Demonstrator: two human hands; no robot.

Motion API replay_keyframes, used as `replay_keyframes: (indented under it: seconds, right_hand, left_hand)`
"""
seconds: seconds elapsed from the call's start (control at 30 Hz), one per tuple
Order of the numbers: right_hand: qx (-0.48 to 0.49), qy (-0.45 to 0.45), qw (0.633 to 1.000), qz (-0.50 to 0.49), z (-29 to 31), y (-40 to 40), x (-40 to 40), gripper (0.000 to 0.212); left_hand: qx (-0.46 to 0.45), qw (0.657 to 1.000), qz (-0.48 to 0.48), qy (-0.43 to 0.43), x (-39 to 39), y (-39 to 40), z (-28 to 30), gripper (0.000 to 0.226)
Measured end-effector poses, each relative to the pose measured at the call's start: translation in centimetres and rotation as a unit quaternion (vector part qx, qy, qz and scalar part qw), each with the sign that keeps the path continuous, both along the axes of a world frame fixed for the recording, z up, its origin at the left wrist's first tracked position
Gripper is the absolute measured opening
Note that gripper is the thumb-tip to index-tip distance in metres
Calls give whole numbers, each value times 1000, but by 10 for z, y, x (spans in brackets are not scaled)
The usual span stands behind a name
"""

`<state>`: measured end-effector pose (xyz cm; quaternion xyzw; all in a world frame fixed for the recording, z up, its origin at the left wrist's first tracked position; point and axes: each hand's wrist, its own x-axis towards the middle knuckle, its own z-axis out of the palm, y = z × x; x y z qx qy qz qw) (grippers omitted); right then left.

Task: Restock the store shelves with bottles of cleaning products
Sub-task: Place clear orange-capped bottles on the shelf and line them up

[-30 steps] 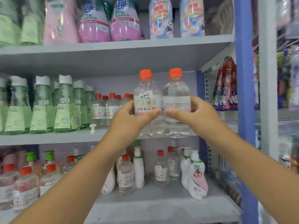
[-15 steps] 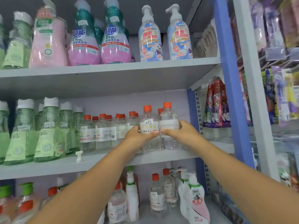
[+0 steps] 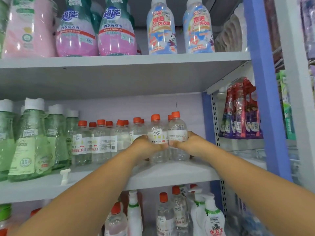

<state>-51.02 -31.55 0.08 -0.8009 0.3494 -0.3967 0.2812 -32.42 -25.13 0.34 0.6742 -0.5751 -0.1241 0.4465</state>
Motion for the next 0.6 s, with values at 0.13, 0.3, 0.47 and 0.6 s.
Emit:
replay_keyframes:
  seconds: [0.13, 0.3, 0.47, 0.6]
  right_hand:
    - [24, -5, 1000, -10, -3, -9, 3, 37]
    - [65, -46, 996, -38, -3, -9, -11, 71]
    - [61, -12, 997, -39, -7, 3, -9, 73]
    - [58, -20, 996, -57, -7, 8, -10, 83]
  left_hand:
    - [2, 1000, -10, 6, 1, -5, -5, 66]
    - [-9, 1000, 3, -1, 0, -1, -8, 71]
    - [-18, 1000, -13, -1, -4, 14, -7, 72]
    - [-10, 1000, -7, -24, -4, 22, -7, 73]
